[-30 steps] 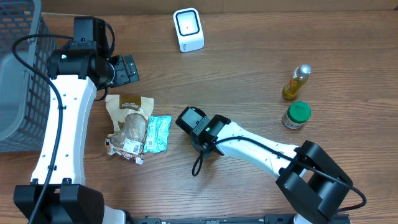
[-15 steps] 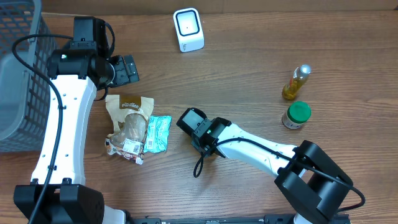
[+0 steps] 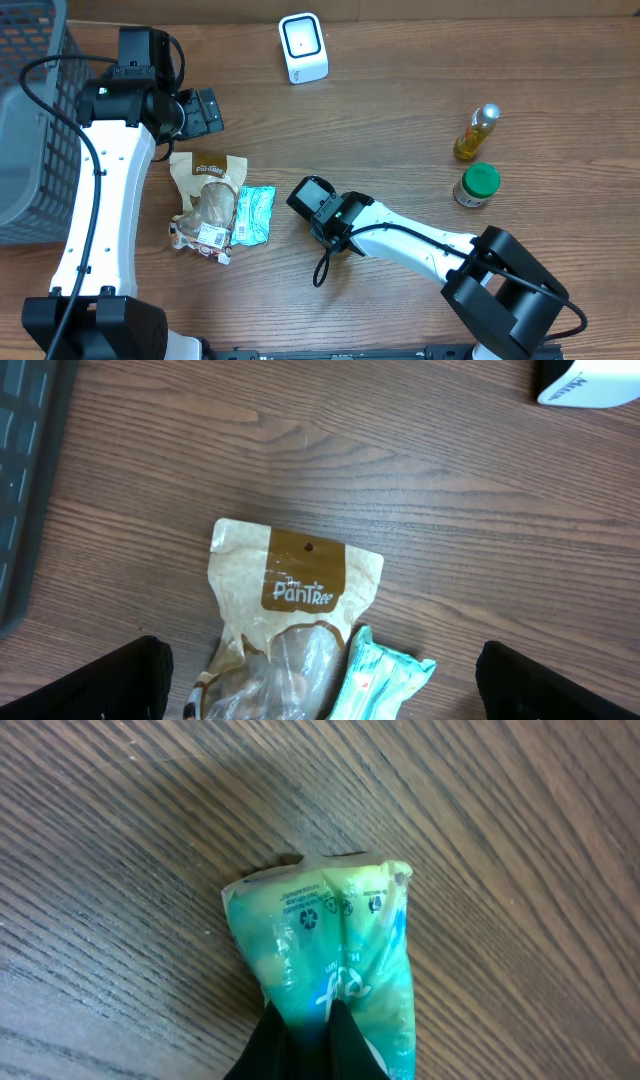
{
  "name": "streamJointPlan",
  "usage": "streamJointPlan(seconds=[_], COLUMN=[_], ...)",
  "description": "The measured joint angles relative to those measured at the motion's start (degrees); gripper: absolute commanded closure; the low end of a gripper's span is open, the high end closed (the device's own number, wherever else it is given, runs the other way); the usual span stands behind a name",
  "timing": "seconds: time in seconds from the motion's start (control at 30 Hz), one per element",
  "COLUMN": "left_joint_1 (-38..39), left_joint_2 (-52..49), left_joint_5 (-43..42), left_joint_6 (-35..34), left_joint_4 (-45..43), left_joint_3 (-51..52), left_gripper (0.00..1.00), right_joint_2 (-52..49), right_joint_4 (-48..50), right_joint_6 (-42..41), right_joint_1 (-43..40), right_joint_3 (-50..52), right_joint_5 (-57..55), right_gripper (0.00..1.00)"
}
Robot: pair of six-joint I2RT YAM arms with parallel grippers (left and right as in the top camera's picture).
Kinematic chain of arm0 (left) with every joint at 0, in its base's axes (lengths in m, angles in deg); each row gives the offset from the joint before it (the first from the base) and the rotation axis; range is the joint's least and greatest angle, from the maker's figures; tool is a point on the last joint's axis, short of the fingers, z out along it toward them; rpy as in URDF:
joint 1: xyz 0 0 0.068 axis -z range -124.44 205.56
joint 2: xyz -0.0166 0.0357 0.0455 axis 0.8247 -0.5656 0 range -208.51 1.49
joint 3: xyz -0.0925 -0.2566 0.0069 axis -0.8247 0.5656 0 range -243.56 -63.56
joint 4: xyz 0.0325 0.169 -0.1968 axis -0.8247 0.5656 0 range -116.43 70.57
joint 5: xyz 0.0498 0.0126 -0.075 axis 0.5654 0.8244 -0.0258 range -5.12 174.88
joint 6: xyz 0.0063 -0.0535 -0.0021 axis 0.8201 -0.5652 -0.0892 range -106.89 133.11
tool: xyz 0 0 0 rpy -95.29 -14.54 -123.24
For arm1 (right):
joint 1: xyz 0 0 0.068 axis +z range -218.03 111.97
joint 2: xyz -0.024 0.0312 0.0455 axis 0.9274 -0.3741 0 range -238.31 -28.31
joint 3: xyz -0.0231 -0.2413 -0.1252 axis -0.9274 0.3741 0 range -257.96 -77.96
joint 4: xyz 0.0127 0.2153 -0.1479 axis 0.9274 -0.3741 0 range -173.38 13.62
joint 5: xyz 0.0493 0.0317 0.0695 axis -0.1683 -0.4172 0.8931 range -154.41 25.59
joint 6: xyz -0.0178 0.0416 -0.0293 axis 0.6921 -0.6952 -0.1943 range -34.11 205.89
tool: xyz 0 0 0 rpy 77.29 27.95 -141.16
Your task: Scan the item barcode
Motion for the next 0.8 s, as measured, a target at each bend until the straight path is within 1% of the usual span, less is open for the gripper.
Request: streamJointPlan(seconds=[0.17, 0.3, 0.4, 0.53, 0.67, 0.8], left_joint_1=[0.0, 0.0, 0.0, 0.0, 0.0, 0.0], left_joint_2=[0.0, 0.0, 0.0, 0.0, 0.0, 0.0], left_joint_5=[0.0, 0.0, 0.0, 0.0, 0.0, 0.0], left_joint_6=[0.0, 0.0, 0.0, 0.0, 0.0, 0.0], left_joint_4=[0.0, 0.0, 0.0, 0.0, 0.0, 0.0], left_joint_3=[0.0, 0.0, 0.0, 0.0, 0.0, 0.0], left_gripper=[0.00, 0.01, 0.01, 0.01, 0.01, 0.00], right_joint_2=[0.0, 1.2, 3.3, 4.3, 4.3, 4.3], right_joint_4=[-4.7, -5.4, -5.2, -5.2, -4.9, -4.3], right_joint_6=[-4.4, -8.8, -12.3, -14.6, -13.7, -12.2], right_joint_1=[0.0, -0.9, -4.2, -11.5, -18.6, -22.0], right_joint_3=[-3.4, -7.8, -9.7, -9.9, -9.2, -7.4], right_joint_5=[3.0, 9.4, 18.0, 32.7, 47.7, 56.5], right_gripper=[0.96, 0.96, 0.96, 0.96, 0.96, 0.96])
